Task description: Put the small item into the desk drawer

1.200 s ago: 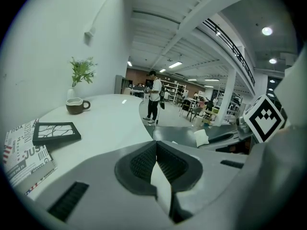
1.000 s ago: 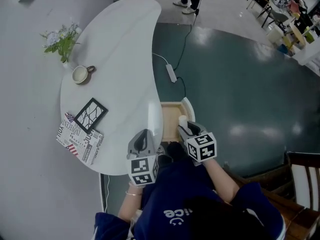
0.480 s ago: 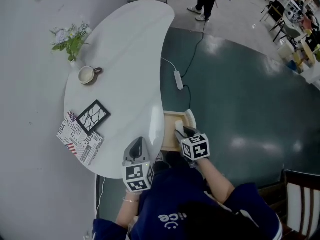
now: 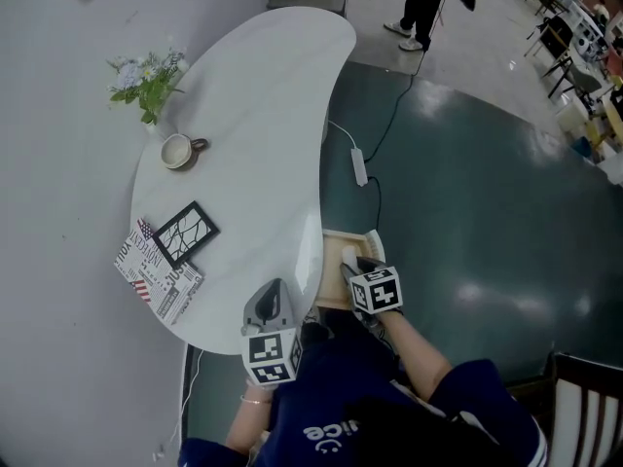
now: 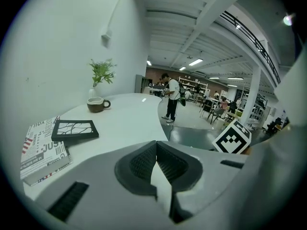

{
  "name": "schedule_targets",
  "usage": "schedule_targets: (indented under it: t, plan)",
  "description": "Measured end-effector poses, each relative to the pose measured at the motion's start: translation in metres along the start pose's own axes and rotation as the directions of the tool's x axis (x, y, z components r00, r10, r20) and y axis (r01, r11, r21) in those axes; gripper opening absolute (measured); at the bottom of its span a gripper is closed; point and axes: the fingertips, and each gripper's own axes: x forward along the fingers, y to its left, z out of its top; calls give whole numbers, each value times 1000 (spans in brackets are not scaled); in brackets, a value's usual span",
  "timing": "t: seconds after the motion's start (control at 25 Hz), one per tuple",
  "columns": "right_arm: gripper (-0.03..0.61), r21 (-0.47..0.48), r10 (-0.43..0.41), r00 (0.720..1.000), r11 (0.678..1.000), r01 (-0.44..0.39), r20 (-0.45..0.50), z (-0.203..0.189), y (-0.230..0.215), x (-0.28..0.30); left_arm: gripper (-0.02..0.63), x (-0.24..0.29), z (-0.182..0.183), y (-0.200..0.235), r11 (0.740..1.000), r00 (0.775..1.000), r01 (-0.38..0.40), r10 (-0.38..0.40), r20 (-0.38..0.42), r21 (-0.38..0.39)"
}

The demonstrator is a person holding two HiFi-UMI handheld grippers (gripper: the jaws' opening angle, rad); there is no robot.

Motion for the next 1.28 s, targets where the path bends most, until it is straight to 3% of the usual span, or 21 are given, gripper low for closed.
schedule_targets:
  t: [0.52,1.28]
  plan:
    - [147,-25,16,992,999,-20,-121,-15,-4,41,5,-6,-3,24,994,995,-100,99,-20,-40]
    - [147,62,5,960,998,12,-279,-43,-20,92,5,-17,-11,56,965,969,-245,239,-68,-96]
